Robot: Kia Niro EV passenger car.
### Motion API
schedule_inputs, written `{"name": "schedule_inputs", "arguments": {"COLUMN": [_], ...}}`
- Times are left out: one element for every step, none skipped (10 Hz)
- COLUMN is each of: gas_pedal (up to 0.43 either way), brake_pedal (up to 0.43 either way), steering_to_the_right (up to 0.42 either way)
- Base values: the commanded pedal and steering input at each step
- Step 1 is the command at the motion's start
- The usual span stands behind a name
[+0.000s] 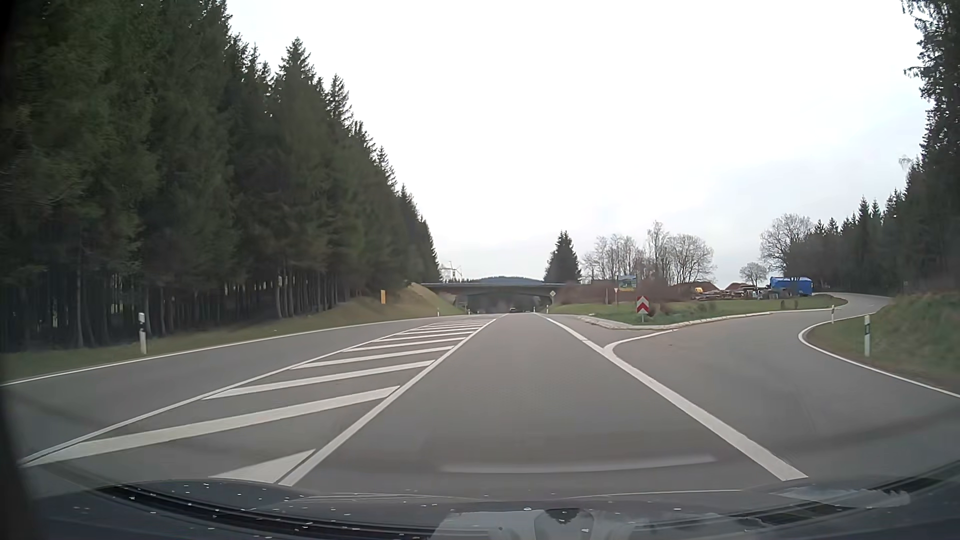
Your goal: Follow the waypoints while adhering to traffic rules and regulations
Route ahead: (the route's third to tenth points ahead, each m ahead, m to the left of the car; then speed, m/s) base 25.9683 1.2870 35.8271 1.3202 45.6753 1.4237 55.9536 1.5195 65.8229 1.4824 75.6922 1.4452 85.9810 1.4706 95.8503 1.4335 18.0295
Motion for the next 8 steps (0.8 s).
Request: {"name": "schedule_inputs", "arguments": {"gas_pedal": [0.169, 0.169, 0.169, 0.169, 0.169, 0.169, 0.169, 0.169], "brake_pedal": [0.0, 0.0, 0.0, 0.0, 0.0, 0.0, 0.0, 0.0], "steering_to_the_right": [0.0, 0.001, 0.0, 0.0, 0.0, 0.0, 0.0, 0.0]}}
